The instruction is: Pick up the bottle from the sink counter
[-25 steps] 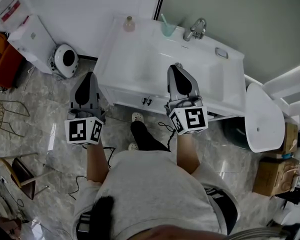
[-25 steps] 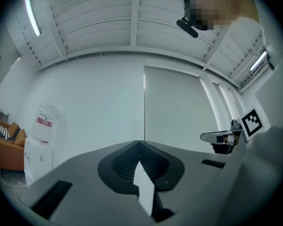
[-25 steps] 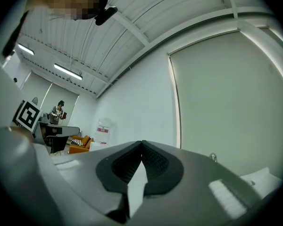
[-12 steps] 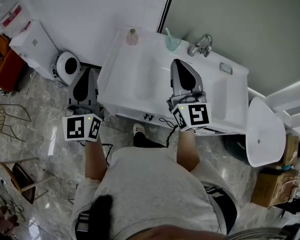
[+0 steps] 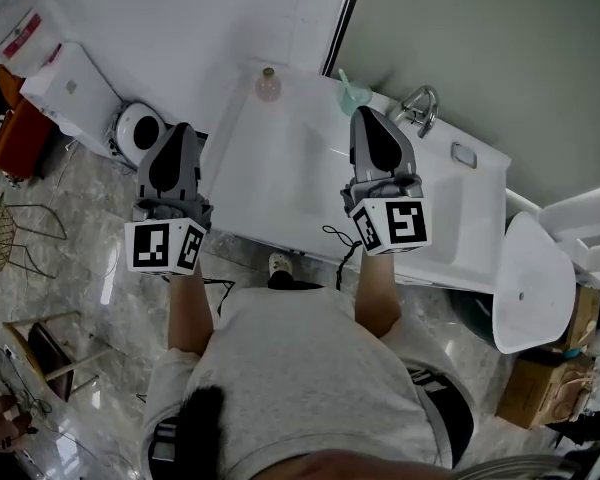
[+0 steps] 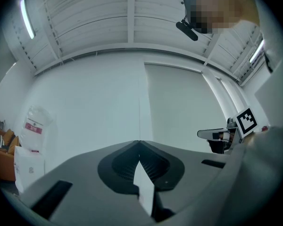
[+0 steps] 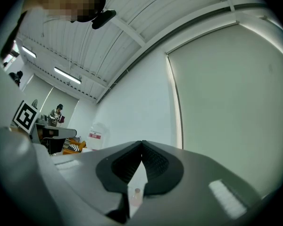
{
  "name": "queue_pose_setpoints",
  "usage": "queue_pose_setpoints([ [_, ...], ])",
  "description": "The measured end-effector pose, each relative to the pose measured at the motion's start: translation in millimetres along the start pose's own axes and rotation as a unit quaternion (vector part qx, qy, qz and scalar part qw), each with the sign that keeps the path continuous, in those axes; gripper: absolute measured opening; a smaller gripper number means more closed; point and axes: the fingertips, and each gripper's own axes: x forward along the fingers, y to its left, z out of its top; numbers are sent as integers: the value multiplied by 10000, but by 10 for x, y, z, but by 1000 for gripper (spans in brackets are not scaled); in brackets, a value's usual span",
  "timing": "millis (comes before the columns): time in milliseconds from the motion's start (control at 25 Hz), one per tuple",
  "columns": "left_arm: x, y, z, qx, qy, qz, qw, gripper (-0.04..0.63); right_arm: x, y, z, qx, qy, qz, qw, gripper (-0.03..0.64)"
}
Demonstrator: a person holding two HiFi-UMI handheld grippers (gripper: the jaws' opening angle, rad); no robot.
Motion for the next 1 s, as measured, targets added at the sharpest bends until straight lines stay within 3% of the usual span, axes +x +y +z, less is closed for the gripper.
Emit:
queue_pose_setpoints([
  [320,464,34,-255,-77,91,-58,9999,8,353,-118,-204,38,65,214,9997,9],
  [680,1154,2,-1061,-342,620,-418,9966,13,715,-218,-684,202,392,413,9982,8],
  [1000,1709,21,-1929,-517,1271,-619,9886,120,959,-294,-1157,416,771,431,9952,9],
])
